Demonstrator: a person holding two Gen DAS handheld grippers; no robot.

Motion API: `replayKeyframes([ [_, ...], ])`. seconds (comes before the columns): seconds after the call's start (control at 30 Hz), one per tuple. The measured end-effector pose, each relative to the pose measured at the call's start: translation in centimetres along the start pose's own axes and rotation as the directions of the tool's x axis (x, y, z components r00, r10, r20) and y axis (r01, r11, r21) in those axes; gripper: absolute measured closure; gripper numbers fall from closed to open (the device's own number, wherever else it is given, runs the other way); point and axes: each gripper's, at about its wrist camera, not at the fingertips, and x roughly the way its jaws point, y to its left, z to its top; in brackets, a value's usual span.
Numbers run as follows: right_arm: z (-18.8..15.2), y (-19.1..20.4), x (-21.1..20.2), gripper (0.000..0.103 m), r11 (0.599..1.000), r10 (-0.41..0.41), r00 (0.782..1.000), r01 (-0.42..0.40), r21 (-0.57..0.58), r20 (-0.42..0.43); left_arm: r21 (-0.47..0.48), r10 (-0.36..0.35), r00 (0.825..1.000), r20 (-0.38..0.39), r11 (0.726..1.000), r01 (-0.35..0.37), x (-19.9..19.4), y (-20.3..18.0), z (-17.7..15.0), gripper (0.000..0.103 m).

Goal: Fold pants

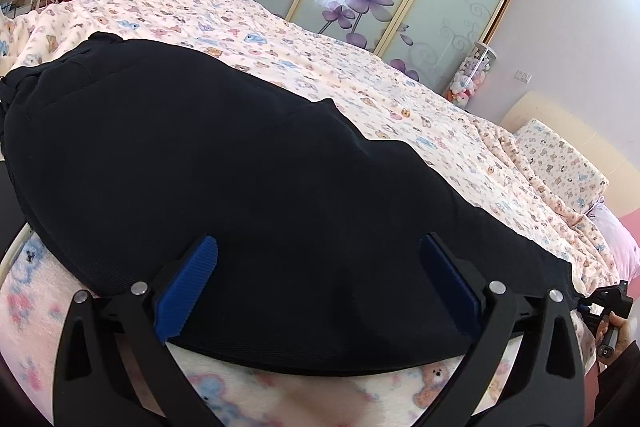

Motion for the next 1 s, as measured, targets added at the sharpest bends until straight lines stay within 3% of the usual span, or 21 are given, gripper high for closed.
replayKeyframes([
  [0.2, 0.1, 2.6, 0.6, 0.096, 0.994, -0.031, 0.999, 0.035, -0.106, 0.036, 0.005, 0.006, 1.0, -0.006, 1.0, -0.006, 0.0, -0.2, -0.1, 0.002],
  [0.3, 0.6, 8.4, 0.4, 0.096, 0.968, 0.118, 0.993, -0.117, -0.222, -0.009, 0.011, 0.016, 1.0, -0.011, 1.0, -0.016, 0.1, -0.5, -0.2, 0.002],
  [0.33, 0.6, 11.2, -0.5, 0.096, 0.939, 0.214, 0.977, -0.21, -0.271, -0.016, 0.014, 0.02, 1.0, -0.013, 1.0, -0.02, 0.2, -0.5, -0.2, 0.002],
  [0.4, 0.6, 15.1, -2.9, 0.097, 0.858, 0.405, 0.914, -0.384, -0.341, -0.011, 0.015, 0.022, 1.0, -0.013, 1.0, -0.021, 0.2, -0.6, -0.3, 0.002],
  [0.43, 0.7, 16.0, -4.2, 0.097, 0.818, 0.48, 0.877, -0.442, -0.367, 0.012, 0.014, 0.02, 1.0, -0.013, 1.0, -0.02, 0.2, -0.6, -0.3, 0.002],
  [0.47, 0.8, 15.9, -4.9, 0.097, 0.814, 0.492, 0.869, -0.438, -0.382, 0.049, 0.012, 0.018, 1.0, -0.013, 1.0, -0.018, 0.2, -0.6, -0.3, 0.002],
  [0.5, 1.0, 15.1, -5.0, 0.097, 0.833, 0.462, 0.883, -0.398, -0.385, 0.086, 0.01, 0.016, 1.0, -0.012, 1.0, -0.016, 0.2, -0.6, -0.3, 0.002],
  [0.53, 1.3, 13.4, -3.8, 0.097, 0.88, 0.367, 0.924, -0.309, -0.361, 0.103, 0.008, 0.014, 1.0, -0.01, 1.0, -0.014, 0.1, -0.6, -0.4, 0.002],
  [0.6, 1.8, 9.0, -0.5, 0.097, 0.953, 0.175, 0.982, -0.152, -0.261, 0.069, 0.007, 0.013, 1.0, -0.007, 1.0, -0.013, 0.2, -0.6, -0.4, 0.002],
  [0.73, 1.7, 3.1, 2.5, 0.097, 0.992, 0.058, 0.998, -0.057, -0.116, 0.002, 0.009, 0.014, 1.0, -0.012, 1.0, -0.014, 0.3, -0.8, -0.4, 0.002],
  [0.9, 1.8, 2.7, 2.2, 0.092, 0.993, -0.014, 0.998, 0.007, -0.117, -0.054, 0.007, 0.014, 1.0, -0.011, 1.0, -0.014, 0.2, -0.9, -0.5, 0.002],
  [1.0, 1.6, 2.7, 0.7, 0.057, 0.993, -0.004, 1.0, 0.001, -0.116, -0.026, 0.006, 0.012, 1.0, -0.011, 1.0, -0.012, 0.2, -0.8, -0.5, 0.002],
])
